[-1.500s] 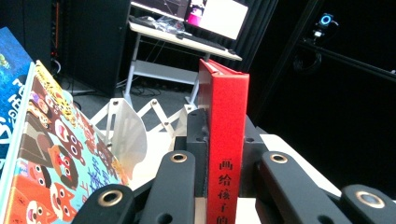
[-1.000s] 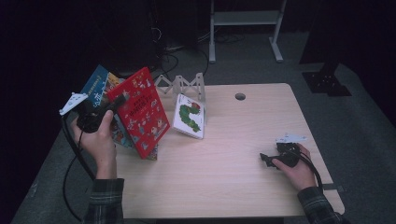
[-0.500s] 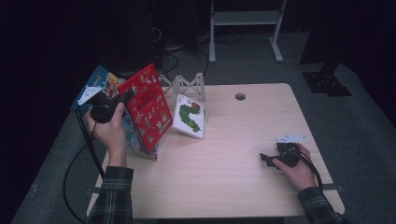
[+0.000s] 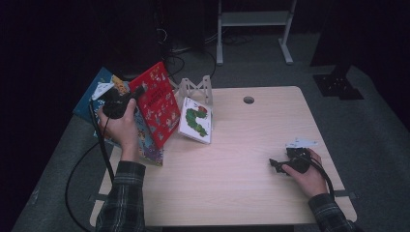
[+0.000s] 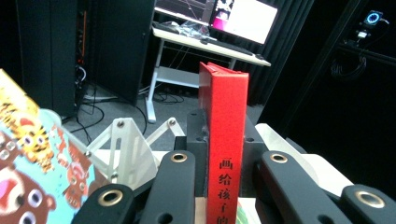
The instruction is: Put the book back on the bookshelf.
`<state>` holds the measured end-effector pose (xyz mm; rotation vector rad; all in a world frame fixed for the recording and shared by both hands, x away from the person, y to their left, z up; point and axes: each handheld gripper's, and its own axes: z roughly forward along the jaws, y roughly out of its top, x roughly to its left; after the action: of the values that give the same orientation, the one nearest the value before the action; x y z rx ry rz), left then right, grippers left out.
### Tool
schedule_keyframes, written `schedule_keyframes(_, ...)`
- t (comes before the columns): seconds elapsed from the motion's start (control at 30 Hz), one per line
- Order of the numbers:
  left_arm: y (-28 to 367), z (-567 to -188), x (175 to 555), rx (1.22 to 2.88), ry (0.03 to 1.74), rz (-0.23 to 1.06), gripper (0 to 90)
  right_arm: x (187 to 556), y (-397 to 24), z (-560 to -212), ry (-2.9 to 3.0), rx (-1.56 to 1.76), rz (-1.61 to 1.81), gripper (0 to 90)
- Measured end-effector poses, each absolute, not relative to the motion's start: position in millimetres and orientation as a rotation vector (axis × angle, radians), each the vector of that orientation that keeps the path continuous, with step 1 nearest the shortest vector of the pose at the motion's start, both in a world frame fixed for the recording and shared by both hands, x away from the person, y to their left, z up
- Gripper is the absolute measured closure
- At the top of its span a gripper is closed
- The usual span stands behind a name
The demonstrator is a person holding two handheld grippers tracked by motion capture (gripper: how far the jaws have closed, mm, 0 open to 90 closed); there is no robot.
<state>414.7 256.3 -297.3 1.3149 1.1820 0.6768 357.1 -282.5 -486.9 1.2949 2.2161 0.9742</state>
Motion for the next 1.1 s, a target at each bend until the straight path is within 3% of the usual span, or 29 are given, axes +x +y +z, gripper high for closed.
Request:
schedule_keyframes(0.53, 244.8, -309.6, 454.3, 1.322, 1.194, 0.725, 79.7, 357.7, -283.1, -487.0, 2.217, 1.289, 0.977, 11.5)
schedule_keyframes(1.1, 248.1, -329.3, 467.0, 1.289, 1.206, 0.702, 79.5, 357.7, -284.1, -486.9, 2.22, 1.287, 0.974, 11.5)
